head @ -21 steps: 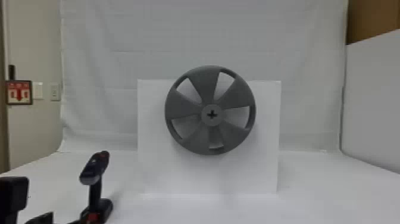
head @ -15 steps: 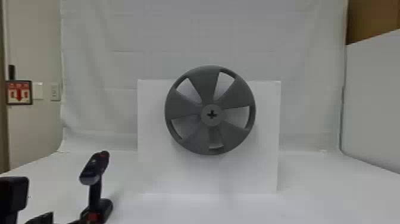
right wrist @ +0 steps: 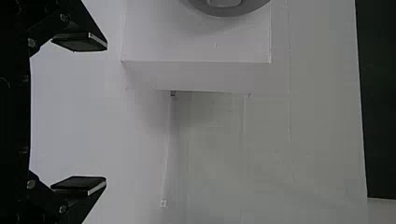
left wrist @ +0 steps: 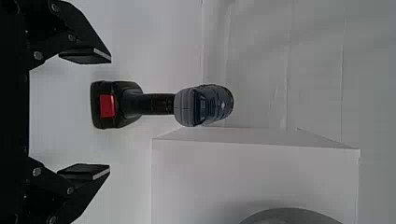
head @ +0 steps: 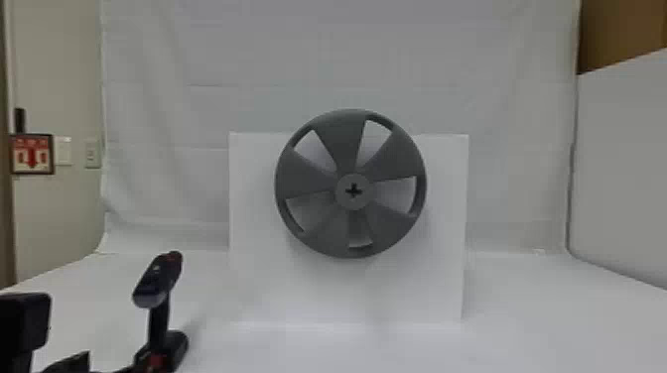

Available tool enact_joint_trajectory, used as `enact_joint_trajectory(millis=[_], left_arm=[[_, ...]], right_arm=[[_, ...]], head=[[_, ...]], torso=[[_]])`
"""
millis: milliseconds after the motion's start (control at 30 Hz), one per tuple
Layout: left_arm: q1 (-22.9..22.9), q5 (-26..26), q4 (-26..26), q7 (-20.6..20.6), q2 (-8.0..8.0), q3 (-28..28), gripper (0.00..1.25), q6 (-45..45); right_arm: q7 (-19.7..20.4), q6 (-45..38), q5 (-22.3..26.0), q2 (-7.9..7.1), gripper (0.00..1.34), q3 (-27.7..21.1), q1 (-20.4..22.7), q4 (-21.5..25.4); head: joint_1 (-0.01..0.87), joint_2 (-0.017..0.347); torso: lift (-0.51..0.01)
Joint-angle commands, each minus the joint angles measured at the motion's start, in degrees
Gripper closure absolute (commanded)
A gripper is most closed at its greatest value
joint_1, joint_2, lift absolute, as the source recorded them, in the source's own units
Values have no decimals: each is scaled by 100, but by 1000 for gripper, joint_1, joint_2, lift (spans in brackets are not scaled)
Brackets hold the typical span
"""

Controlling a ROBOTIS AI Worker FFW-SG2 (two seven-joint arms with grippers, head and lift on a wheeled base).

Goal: Grasp the drill and bring into the middle of wheel

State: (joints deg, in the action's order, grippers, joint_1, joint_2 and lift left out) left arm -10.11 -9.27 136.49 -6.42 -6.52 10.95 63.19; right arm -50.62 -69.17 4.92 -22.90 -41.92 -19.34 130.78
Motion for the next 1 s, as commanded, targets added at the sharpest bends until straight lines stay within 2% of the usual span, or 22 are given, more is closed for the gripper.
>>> enact_joint_trajectory(millis=[0,433,667,967], left_arm=[[0,-5,0,0,1,4,400,0],[-61,118,-18,0,1,-40,351,0],[-290,162,-325,0,19,-155,351,-18],[-395,145,-765,114,89,-216,351,-475]], right_arm=[[0,0,0,4,266,-1,0,0],[0,0,0,31,266,-1,-17,0],[0,0,-61,57,266,26,-44,0],[0,0,-123,92,266,52,-44,0]], head=[[54,31],[54,31],[54,31],[54,31]], torso=[[-403],[-403],[-403],[-403]])
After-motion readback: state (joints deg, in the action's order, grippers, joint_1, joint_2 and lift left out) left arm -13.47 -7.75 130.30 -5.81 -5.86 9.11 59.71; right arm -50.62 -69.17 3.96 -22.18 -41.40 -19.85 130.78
